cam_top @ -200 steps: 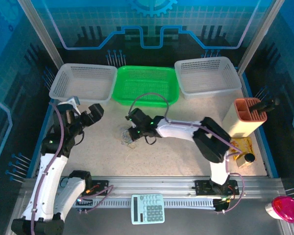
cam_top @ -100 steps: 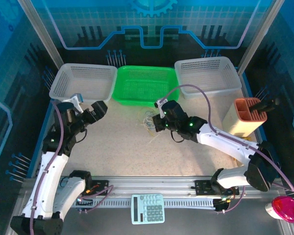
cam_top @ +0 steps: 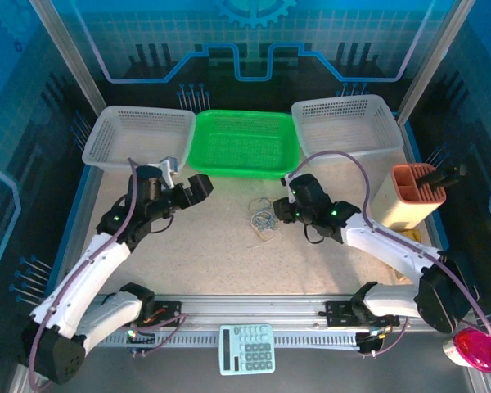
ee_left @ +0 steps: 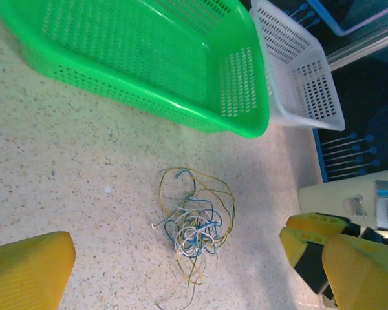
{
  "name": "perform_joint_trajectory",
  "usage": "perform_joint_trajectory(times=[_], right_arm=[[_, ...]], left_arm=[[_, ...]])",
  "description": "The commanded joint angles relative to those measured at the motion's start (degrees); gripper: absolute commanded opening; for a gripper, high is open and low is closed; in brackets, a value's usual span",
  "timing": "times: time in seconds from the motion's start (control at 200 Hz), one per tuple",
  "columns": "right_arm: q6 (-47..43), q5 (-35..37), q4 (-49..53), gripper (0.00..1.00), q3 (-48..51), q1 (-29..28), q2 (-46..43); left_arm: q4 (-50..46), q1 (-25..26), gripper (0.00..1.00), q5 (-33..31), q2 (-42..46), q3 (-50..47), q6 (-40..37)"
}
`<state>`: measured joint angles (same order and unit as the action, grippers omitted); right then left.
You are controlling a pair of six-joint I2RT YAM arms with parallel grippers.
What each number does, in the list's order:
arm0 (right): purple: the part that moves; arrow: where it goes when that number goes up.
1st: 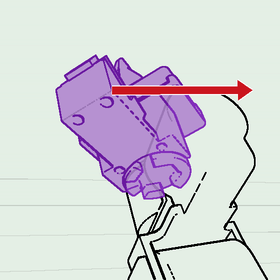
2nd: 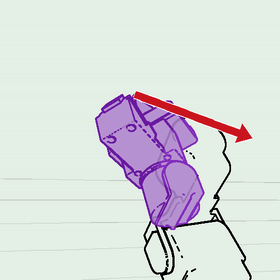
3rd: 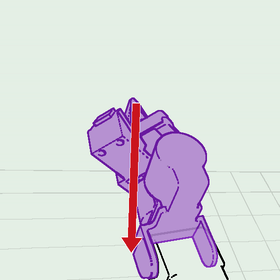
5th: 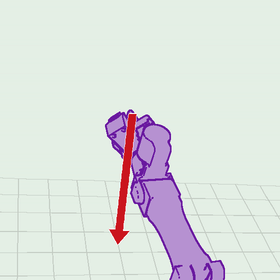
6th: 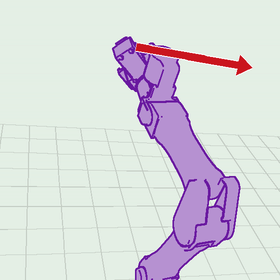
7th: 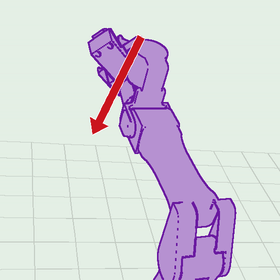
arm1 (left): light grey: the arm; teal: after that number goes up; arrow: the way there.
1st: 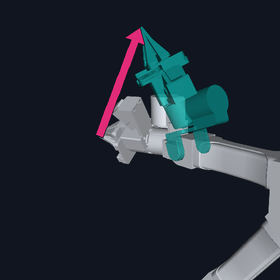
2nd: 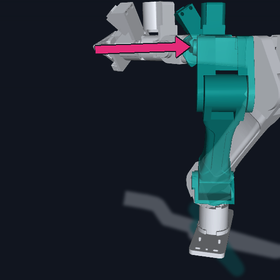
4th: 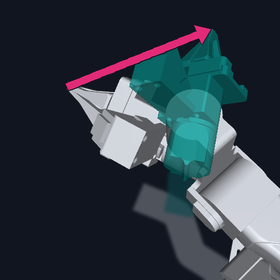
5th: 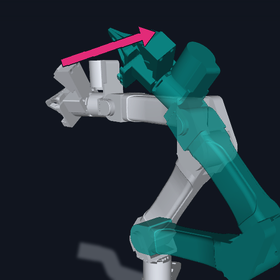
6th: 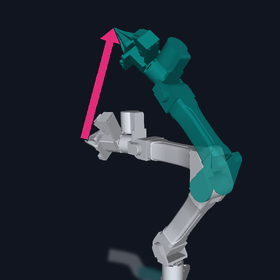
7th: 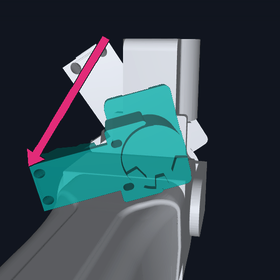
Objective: Untangle the cables
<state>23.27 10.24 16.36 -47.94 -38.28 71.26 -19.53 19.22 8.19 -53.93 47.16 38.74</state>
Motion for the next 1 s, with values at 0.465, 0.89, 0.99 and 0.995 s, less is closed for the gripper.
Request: perform_joint_trajectory(times=[0.465, 0.89, 0.99, 0.995], right_arm=[[4.28, -11.99, 0.57, 0.46, -3.73, 9.66, 10.10], [4.42, -14.73, -1.35, 0.35, -10.38, 10.92, 20.40], [4.25, -14.92, -1.34, 0.35, -11.20, 10.94, 22.10], [4.24, -14.91, -1.33, 0.35, -11.16, 10.94, 22.13]], left_arm=[[9.95, 11.55, 0.99, -5.72, -15.67, -0.55, 2.75], [10.80, 14.60, 0.99, -6.69, -19.46, 1.28, 3.19], [10.63, 14.64, 0.99, -6.77, -19.46, 1.46, 3.14], [10.60, 14.67, 0.99, -6.78, -19.46, 1.45, 3.12]])
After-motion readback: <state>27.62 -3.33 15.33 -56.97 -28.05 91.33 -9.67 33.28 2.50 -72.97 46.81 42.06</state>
